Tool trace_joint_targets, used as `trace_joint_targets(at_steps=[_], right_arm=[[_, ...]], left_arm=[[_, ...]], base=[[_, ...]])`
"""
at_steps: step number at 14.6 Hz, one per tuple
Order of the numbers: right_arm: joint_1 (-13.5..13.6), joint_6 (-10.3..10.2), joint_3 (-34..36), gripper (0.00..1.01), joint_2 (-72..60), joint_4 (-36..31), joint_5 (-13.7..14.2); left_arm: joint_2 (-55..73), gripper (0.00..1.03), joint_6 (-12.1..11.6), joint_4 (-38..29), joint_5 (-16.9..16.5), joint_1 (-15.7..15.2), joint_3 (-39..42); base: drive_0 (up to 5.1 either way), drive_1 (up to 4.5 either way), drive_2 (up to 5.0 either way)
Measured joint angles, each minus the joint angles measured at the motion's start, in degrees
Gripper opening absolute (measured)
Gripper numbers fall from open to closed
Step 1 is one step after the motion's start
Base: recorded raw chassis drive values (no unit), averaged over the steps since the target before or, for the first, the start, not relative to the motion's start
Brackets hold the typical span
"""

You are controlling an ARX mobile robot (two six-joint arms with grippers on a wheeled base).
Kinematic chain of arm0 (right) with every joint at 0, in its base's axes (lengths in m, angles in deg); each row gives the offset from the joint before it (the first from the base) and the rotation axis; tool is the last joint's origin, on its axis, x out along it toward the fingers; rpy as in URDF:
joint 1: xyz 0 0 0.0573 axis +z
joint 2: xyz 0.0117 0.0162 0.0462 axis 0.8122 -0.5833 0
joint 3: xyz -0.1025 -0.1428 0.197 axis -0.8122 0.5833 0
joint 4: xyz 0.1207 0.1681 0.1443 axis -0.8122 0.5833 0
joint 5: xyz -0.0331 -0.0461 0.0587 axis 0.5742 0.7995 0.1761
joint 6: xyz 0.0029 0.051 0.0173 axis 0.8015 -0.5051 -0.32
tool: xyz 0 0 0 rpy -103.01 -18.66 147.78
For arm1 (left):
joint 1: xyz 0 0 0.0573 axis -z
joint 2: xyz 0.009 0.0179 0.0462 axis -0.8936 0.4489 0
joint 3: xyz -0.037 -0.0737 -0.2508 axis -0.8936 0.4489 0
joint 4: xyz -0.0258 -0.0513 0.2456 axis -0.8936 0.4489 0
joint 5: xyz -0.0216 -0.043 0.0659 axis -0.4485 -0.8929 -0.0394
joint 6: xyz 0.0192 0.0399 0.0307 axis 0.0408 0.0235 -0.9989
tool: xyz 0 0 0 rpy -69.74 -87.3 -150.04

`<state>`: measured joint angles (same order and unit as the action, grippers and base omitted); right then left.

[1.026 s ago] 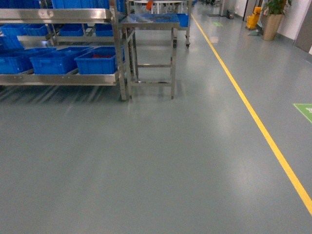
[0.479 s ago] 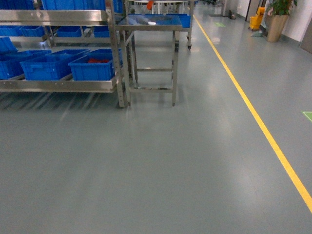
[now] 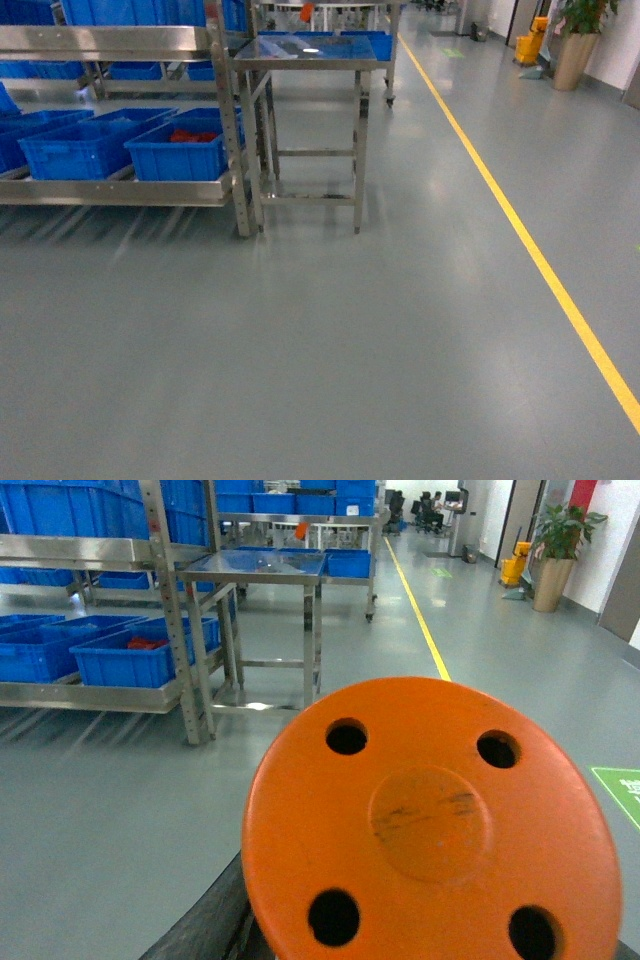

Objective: Sort blue parts and orange caps into right shelf containers

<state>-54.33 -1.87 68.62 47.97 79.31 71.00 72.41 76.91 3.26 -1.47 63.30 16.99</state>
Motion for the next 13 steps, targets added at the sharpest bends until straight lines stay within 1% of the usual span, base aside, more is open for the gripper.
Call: trace_joint_targets(at_steps=[13], right_arm=[[0.0,0.0,0.0,0.45,0.0,0.1,0.0]], left_arm=[[0.0,0.43,0.0,-0.1,0.0,0.0,0.0]], base=[[0.0,4.33,-4.3]])
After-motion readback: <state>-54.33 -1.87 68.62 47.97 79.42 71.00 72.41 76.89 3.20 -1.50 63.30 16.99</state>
